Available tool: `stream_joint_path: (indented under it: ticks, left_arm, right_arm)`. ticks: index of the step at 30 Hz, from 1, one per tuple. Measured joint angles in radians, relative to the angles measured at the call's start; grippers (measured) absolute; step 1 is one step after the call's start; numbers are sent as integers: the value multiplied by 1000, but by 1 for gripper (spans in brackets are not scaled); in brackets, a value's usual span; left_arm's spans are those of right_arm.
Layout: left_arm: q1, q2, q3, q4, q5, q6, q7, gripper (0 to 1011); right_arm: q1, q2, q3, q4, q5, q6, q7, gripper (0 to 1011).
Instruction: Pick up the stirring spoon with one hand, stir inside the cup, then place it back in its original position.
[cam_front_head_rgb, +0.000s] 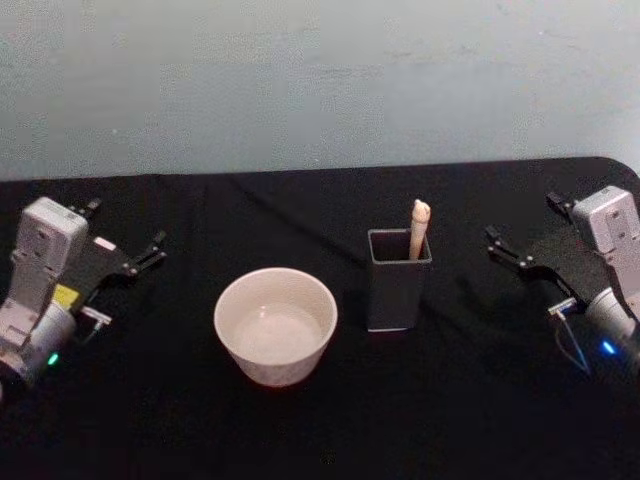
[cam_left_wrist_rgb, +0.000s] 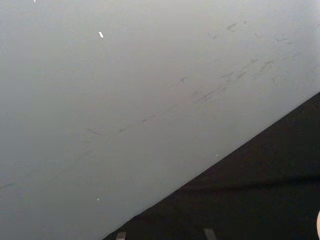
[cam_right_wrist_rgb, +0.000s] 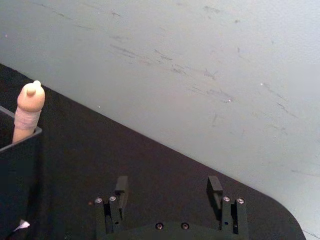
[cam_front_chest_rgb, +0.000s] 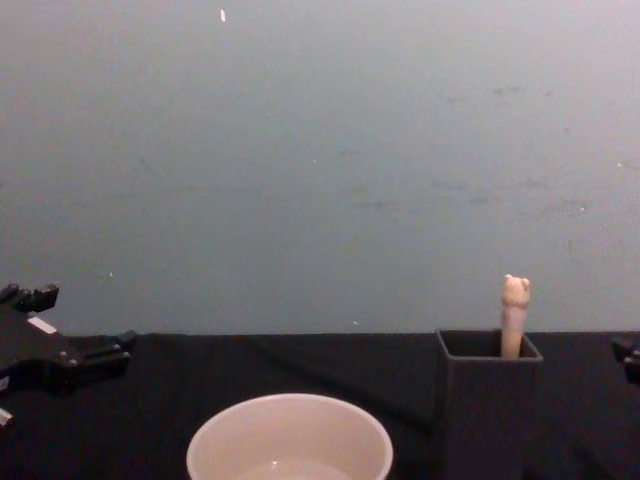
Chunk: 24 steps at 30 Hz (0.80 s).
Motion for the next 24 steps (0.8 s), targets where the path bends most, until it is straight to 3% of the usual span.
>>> stream_joint_path:
  ticks: [24]
  left_arm:
    - [0, 0, 0, 0, 0, 0, 0, 1001]
  right_arm:
    - [0, 0, 0, 0, 0, 0, 0, 1002]
